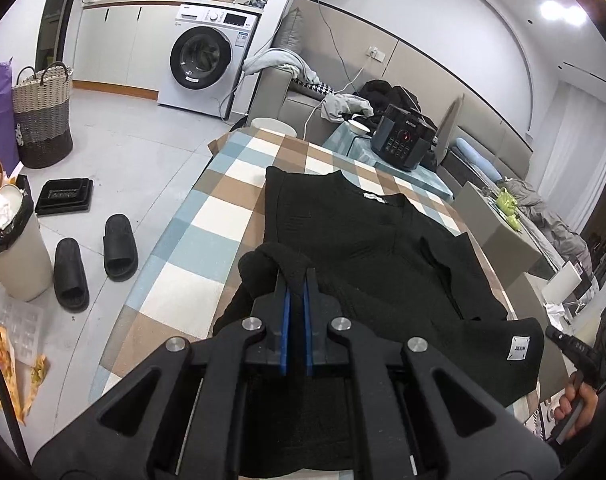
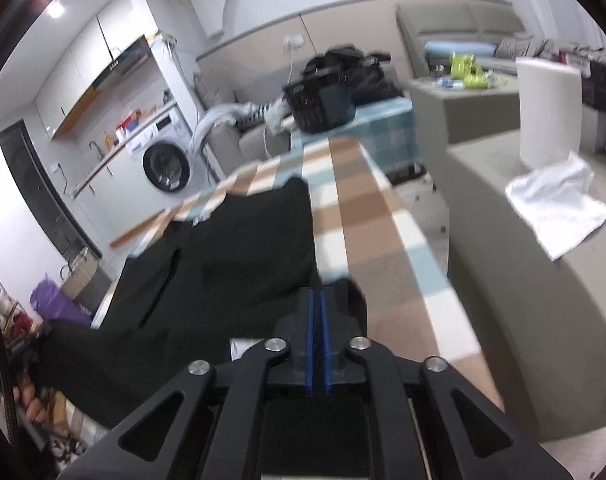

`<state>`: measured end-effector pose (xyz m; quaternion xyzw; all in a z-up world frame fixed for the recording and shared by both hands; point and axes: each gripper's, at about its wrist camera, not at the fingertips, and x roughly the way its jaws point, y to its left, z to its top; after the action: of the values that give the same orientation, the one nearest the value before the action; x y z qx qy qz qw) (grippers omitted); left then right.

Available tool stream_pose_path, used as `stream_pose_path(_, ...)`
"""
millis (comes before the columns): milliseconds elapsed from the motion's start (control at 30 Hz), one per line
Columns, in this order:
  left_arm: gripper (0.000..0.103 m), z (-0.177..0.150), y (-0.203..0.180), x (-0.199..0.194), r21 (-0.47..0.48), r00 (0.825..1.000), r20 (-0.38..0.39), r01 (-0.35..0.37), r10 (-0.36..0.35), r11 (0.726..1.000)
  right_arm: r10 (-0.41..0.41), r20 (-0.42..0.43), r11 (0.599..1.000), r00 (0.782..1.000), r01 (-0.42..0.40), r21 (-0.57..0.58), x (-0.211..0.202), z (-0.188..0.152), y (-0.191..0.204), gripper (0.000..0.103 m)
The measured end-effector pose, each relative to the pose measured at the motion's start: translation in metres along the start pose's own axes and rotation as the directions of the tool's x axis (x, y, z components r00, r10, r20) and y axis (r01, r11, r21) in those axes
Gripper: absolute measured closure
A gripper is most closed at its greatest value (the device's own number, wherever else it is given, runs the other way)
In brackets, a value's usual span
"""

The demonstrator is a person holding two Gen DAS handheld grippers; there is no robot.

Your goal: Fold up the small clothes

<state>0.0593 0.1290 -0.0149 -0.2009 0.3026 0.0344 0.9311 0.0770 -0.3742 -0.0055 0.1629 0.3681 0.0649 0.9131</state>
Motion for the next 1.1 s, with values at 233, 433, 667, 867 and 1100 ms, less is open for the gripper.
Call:
stream_pose_path(233,0.100,-0.007,0.008,0.005,-0.016,1.000,-0.020,-0.014,0.014,1.000,0.050,-0.111,0.998,0.993,-0.046,0.044,0.022,-0.021,-0.011,0.069)
stream_pose_path(433,0.100,-0.010,0.009,0.000,-0.018,1.000,-0.015,-0.013,0.013,1.000,0.072,-0.031,0.991,0.997,-0.075,-0.110,0.011,-0.020,0.016,0.096)
stream_pose_path(667,0.100,0.005,0.009,0.002,-0.026,1.000,0.030,-0.005,0.006,1.000,0.044,0.133,0.996,0.990,-0.033,-0.089,-0.004,0.016,0.024,0.096)
stream_pose_path(867,0.100,0.025,0.013,0.043,-0.040,0.998,0.025,-0.051,0.052,0.998,0.008,0.133,1.000,0.991,-0.007,-0.009,0.042,0.045,0.021,0.096)
stream_pose_path(1100,0.100,0.013,0.028,0.109,-0.063,0.987,-0.108,-0.124,0.116,0.990,-0.085,-0.045,0.995,0.995,0.087,0.043,0.107,0.048,0.010,0.092)
